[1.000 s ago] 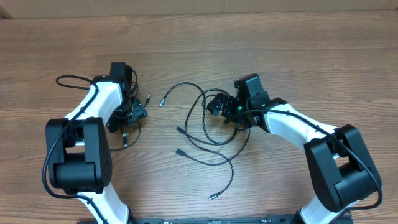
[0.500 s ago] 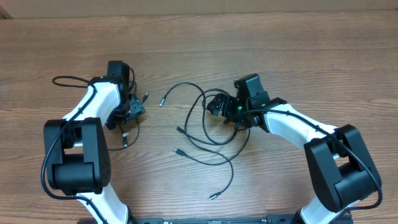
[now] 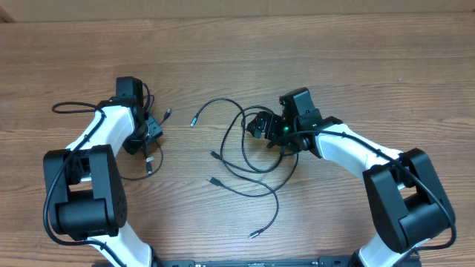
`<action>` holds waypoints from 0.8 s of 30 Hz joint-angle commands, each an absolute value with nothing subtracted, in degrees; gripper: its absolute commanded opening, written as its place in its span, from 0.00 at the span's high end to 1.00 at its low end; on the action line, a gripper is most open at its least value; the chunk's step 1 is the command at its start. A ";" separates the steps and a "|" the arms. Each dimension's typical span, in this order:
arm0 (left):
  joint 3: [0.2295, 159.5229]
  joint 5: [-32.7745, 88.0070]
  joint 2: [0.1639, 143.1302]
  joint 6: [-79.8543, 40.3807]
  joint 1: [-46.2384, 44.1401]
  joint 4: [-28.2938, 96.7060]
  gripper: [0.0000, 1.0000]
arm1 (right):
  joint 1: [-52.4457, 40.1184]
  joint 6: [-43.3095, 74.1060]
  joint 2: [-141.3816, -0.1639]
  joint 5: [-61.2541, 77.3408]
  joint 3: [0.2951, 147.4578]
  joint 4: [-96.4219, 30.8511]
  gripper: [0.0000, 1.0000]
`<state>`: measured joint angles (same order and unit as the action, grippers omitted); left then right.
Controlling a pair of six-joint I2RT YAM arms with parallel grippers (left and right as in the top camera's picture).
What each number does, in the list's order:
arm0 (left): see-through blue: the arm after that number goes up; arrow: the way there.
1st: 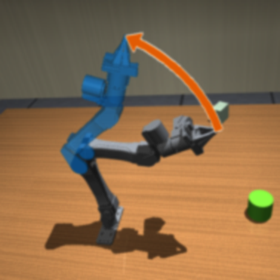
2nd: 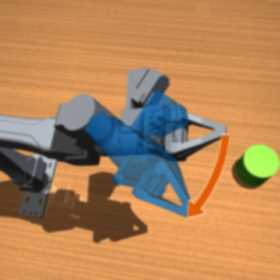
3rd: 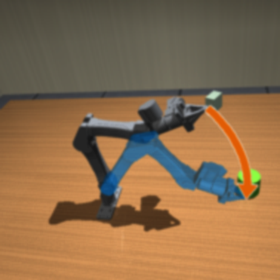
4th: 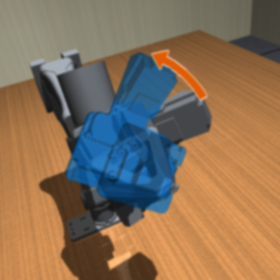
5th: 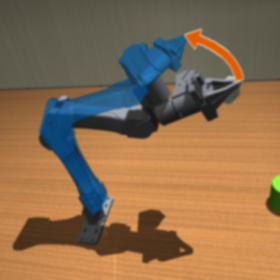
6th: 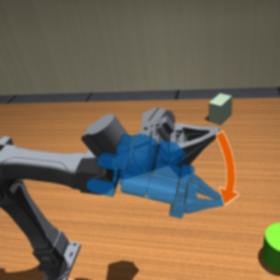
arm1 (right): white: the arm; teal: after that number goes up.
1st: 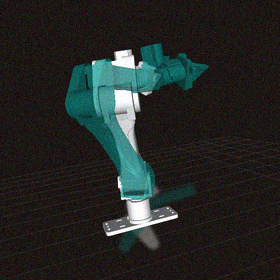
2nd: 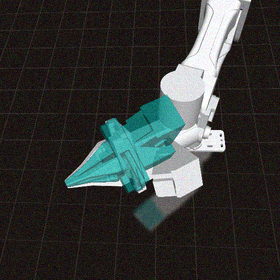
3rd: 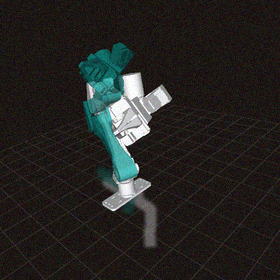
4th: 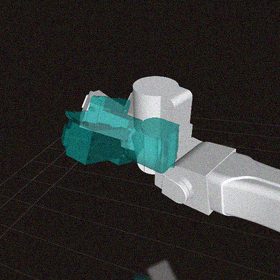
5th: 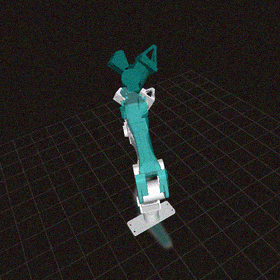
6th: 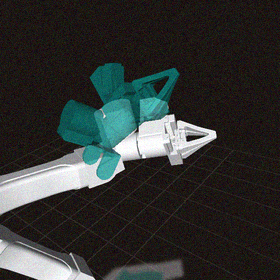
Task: Untangle cables
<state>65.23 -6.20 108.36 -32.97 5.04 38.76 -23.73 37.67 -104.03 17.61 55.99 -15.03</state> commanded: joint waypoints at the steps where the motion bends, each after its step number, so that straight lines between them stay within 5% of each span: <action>1: 63.59 1.50 111.20 -27.66 5.72 40.58 0.25 | -23.55 37.74 -105.45 15.55 54.81 -16.19 0.00; 13: 73.06 8.97 109.40 -27.03 7.86 49.58 0.13 | -23.55 37.76 -105.47 15.55 54.81 -15.46 0.00; 24: 62.43 6.66 109.40 -37.39 7.99 33.36 0.11 | -23.55 37.74 -105.47 15.55 54.81 -14.79 0.00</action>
<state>66.26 6.81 107.79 -31.86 7.62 35.03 -23.73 37.69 -104.03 17.58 55.99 -14.52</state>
